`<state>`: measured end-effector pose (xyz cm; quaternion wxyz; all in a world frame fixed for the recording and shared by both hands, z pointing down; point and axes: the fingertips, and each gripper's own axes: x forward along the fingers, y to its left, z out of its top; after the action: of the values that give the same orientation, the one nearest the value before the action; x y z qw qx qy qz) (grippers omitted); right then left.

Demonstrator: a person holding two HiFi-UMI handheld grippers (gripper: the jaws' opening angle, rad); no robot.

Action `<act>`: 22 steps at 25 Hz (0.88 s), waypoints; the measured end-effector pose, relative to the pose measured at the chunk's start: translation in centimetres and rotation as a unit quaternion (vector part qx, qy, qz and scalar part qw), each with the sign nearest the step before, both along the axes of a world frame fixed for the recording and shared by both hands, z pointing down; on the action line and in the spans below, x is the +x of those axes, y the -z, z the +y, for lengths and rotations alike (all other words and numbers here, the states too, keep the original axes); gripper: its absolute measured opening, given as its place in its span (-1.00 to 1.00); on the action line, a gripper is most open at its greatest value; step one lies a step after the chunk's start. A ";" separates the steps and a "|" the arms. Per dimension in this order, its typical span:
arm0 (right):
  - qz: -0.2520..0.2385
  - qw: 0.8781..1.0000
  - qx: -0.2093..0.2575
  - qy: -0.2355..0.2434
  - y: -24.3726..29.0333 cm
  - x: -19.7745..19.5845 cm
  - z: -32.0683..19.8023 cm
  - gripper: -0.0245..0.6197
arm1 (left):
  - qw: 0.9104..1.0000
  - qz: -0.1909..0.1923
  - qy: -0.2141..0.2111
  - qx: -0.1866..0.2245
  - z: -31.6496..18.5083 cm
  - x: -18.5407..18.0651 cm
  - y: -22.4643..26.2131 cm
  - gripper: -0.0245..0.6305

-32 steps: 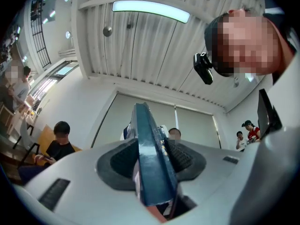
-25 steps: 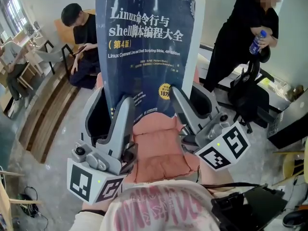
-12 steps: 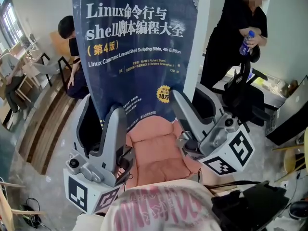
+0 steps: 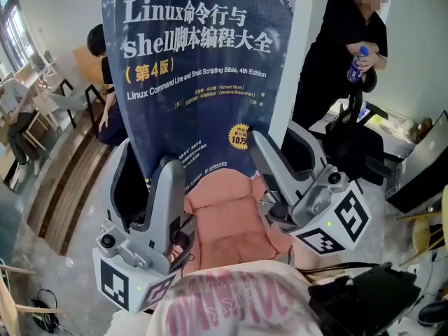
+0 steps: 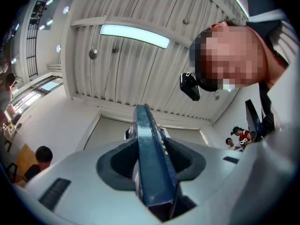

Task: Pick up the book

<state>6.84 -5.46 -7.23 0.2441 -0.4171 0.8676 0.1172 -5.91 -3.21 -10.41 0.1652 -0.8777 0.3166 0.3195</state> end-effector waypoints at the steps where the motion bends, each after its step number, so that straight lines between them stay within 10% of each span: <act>1: 0.000 1.000 0.000 0.000 0.0 0.0 0.0 -0.60 | 1.000 0.001 0.000 -0.001 0.0 0.0 0.0 -0.35; 22: 0.008 1.000 0.002 0.005 0.1 0.0 0.0 -0.60 | 1.000 0.009 0.002 0.002 0.1 -0.1 0.1 -0.35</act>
<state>6.80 -5.50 -7.29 0.2386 -0.4111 0.8714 0.1213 -6.04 -3.07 -10.49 0.1648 -0.8740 0.3189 0.3274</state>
